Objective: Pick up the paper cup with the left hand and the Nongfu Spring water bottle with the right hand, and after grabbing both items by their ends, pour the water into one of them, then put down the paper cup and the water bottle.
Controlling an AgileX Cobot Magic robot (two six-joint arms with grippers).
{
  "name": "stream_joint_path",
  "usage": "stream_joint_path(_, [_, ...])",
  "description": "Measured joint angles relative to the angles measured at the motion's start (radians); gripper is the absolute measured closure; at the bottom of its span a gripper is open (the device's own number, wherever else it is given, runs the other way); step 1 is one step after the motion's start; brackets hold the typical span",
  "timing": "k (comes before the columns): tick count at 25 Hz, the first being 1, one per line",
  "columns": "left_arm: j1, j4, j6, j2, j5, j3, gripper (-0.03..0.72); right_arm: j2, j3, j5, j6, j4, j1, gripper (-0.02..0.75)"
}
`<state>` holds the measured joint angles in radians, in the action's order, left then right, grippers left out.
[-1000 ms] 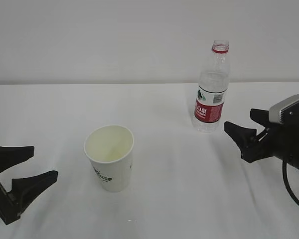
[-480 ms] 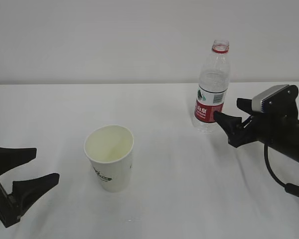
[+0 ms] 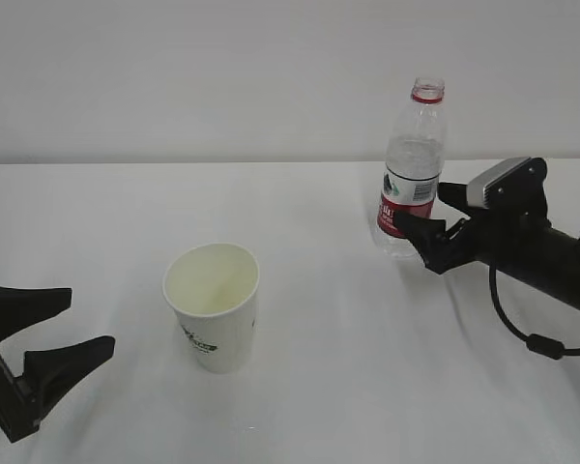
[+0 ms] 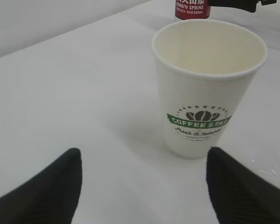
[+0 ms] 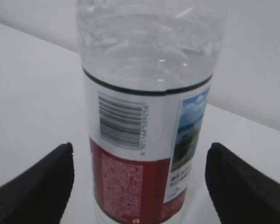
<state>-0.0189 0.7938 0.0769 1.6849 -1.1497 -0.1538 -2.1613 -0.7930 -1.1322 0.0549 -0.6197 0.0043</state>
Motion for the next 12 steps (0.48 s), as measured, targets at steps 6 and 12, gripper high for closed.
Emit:
stream_joint_path(6, [0.000,0.000,0.000,0.000,0.000,0.000,0.087,-0.044,-0.071,0.002,0.041,-0.017,0.000,0.066])
stream_joint_path(12, [0.000,0.000,0.000,0.000,0.000,0.000,0.094,-0.087,-0.150,0.002,0.109,-0.063,0.000,0.066])
